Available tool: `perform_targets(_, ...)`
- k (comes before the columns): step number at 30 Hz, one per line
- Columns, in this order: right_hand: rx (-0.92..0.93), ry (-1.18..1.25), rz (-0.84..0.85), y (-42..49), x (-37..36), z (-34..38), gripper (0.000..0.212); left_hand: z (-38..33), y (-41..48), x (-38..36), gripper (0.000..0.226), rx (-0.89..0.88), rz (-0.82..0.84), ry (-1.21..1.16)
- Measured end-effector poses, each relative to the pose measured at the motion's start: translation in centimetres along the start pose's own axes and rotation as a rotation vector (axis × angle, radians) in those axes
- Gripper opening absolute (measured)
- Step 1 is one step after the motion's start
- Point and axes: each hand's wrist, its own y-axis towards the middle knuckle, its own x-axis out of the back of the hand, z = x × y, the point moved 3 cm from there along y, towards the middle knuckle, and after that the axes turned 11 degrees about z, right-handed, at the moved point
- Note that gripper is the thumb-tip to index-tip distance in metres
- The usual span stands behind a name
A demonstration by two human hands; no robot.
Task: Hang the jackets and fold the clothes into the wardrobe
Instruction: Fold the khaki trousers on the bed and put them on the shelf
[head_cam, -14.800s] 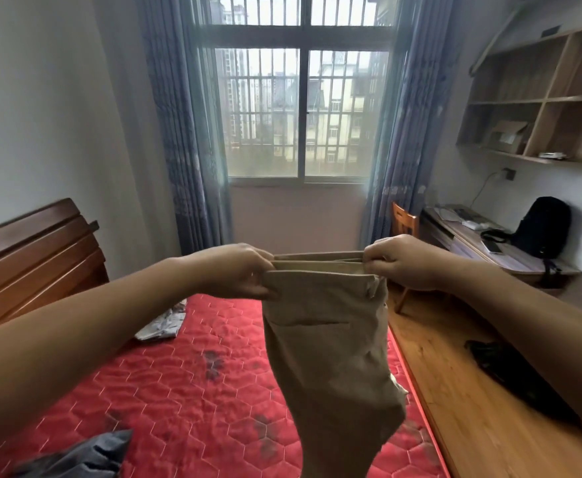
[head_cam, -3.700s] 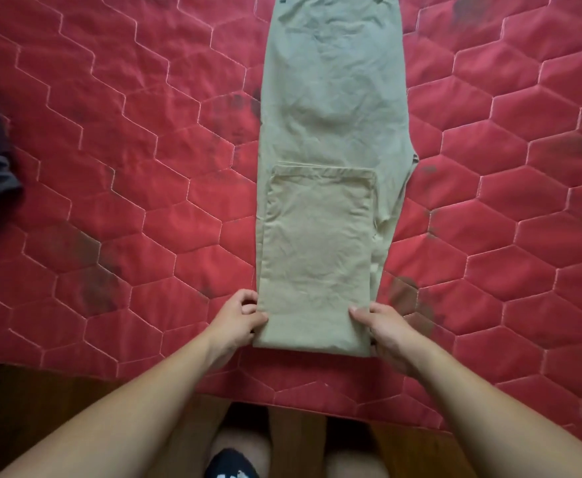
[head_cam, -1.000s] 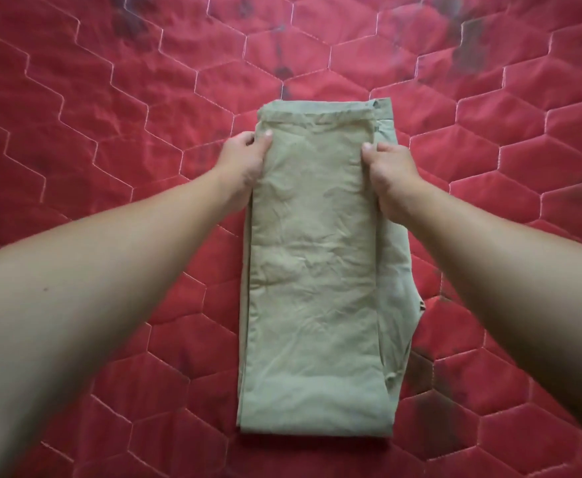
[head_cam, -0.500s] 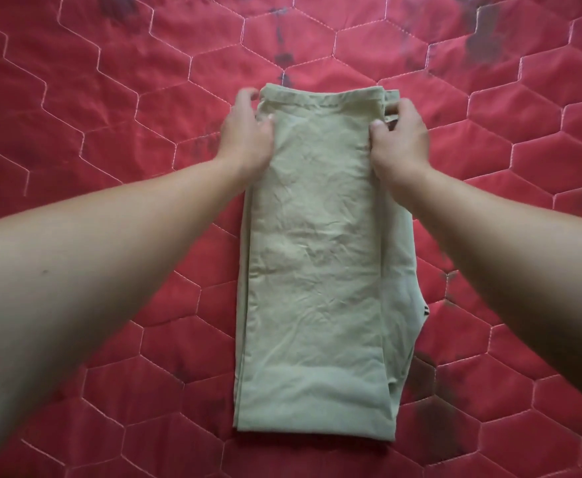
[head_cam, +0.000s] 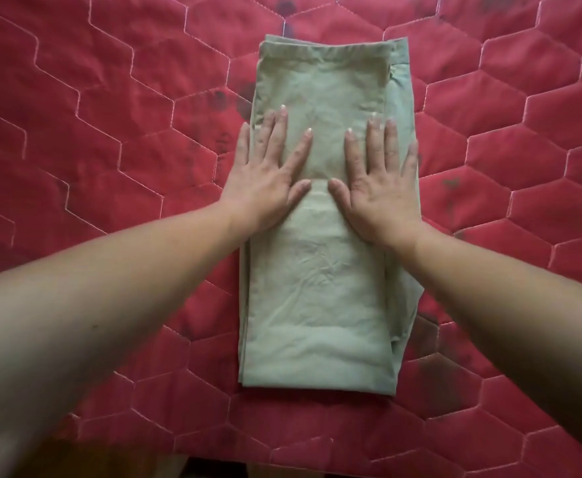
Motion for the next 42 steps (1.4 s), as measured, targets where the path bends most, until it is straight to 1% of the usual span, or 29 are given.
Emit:
perform_targets(2,0.057,-0.019,0.018,-3.2,-1.7,1.0,0.08,-1.7,-2.7,-1.1,0.077,-0.012,-0.036,-0.033)
perform_targets(4,0.118,-0.072,0.026,-7.2,-4.1,1.3,0.081,-3.1,-6.7,-3.8,0.077,-0.094,-0.038,-0.008)
perform_targets(6,0.094,-0.091,0.03,-9.6,-6.0,0.7,0.082,-3.1,-9.6,-6.4,0.076,-0.105,-0.015,0.019)
perform_targets(10,0.085,-0.106,0.056,-9.1,-5.5,0.5,0.082,-2.9,-9.6,-6.6,0.076,-0.092,-0.01,0.02)
perform_targets(13,0.081,-0.051,0.051,-10.7,-5.6,1.0,0.082,-3.9,-11.0,-6.3,0.079,-0.038,-0.015,-0.022)
perform_targets(14,0.104,-0.028,0.035,-12.2,-6.2,1.3,0.083,-4.5,-12.3,-6.8,0.08,-0.047,-0.019,-0.04)
perform_targets(17,0.236,-0.067,0.008,-18.5,-9.2,2.4,0.081,-7.1,-17.8,-10.1,0.079,-0.18,0.006,-0.013)
perform_targets(19,0.245,-0.099,0.017,-20.9,-10.8,2.5,0.081,-7.6,-20.3,-12.0,0.076,-0.184,-0.007,0.0)
perform_targets(21,0.216,-0.094,0.023,-20.8,-11.0,2.4,0.081,-7.6,-20.4,-12.4,0.075,-0.154,-0.012,-0.004)
perform_targets(24,0.219,-0.097,0.062,-20.5,-10.5,2.8,0.081,-7.7,-20.1,-11.5,0.076,-0.162,0.052,0.019)
perform_targets(28,0.261,-0.123,0.19,-22.7,-10.6,1.0,0.081,-6.1,-22.5,-11.7,0.08,-0.139,0.186,0.019)
perform_targets(30,0.21,-0.049,0.245,-23.9,-10.1,0.4,0.079,-5.5,-24.1,-11.6,0.079,-0.108,0.218,-0.023)
perform_targets(31,0.152,0.044,0.253,-24.4,-9.7,0.6,0.076,-5.5,-24.8,-11.3,0.078,-0.072,0.222,-0.099)
perform_targets(32,0.074,0.174,0.244,-24.8,-9.3,1.0,0.074,-5.7,-25.3,-11.0,0.076,-0.02,0.219,-0.24)
perform_targets(34,-0.103,0.509,0.175,-25.5,-8.1,2.2,0.066,-6.1,-25.8,-9.9,0.063,0.146,0.137,-0.651)
perform_targets(35,-0.205,0.676,0.13,-25.8,-7.2,2.6,0.059,-6.1,-25.7,-9.3,0.053,0.239,0.077,-0.864)
perform_targets(36,-0.314,0.839,0.114,-25.9,-6.5,2.7,0.052,-6.0,-25.4,-8.8,0.048,0.334,0.05,-1.067)
perform_targets(37,-0.418,0.983,0.138,-25.8,-6.0,2.6,0.046,-5.8,-24.9,-8.2,0.049,0.42,0.065,-1.258)
perform_targets(38,-0.496,1.068,0.176,-25.4,-5.6,2.3,0.041,-5.6,-24.4,-7.7,0.053,0.496,0.11,-1.425)
perform_targets(39,-0.535,1.127,0.223,-24.8,-5.4,1.9,0.036,-5.3,-23.9,-7.2,0.056,0.548,0.178,-1.547)
perform_targets(40,-0.546,1.21,0.269,-24.1,-5.3,1.4,0.031,-4.9,-23.4,-6.8,0.06,0.571,0.245,-1.609)
perform_targets(42,-0.55,1.461,0.394,-23.2,-4.5,0.8,0.033,-4.0,-22.8,-5.9,0.067,0.541,0.345,-1.626)
